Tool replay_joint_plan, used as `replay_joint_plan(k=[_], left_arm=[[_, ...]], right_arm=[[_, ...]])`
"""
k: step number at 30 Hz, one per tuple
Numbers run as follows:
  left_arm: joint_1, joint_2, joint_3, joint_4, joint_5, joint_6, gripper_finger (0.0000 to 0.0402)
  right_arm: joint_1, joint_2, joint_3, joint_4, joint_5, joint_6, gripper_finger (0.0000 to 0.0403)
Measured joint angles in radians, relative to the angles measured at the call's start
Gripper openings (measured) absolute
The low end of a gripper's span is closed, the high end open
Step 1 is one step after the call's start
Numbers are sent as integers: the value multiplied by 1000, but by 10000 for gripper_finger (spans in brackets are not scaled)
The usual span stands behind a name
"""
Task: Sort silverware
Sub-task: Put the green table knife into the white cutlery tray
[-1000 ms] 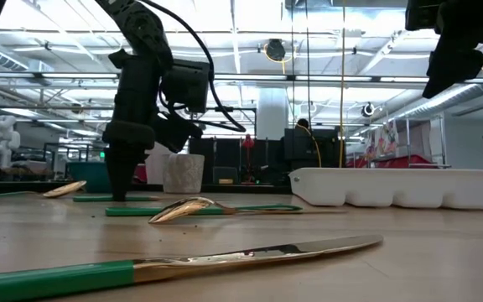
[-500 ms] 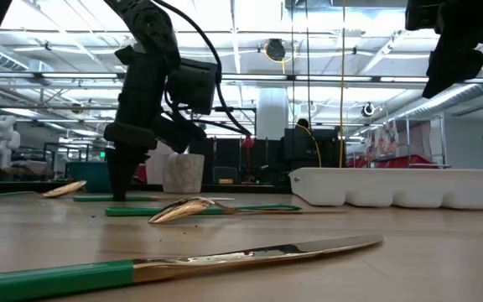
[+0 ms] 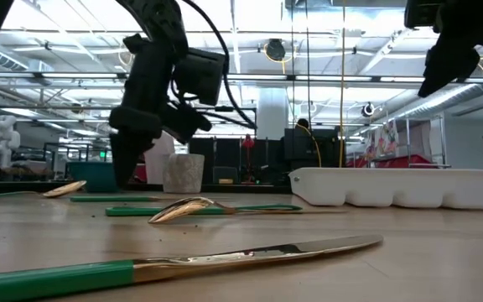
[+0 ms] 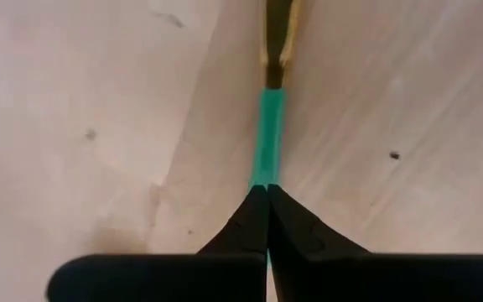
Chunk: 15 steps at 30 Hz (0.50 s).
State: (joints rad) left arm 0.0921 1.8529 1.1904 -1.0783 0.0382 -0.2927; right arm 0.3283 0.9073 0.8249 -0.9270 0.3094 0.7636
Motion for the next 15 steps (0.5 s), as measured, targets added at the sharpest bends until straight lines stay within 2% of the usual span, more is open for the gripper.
replay_joint_plan(k=[5,8,15], left_arm=[[2,-80,8,-37,-50,-28,1],[-6,-188,4,-32,-71,-47,3],[-20,-465,-30,1,-94,-147,24]], right_arm=[[-18,59,0,53,15,-98,265],[-49,158,0,77,-27,-167,269],[-159,427,63,346,-149,-336,269]])
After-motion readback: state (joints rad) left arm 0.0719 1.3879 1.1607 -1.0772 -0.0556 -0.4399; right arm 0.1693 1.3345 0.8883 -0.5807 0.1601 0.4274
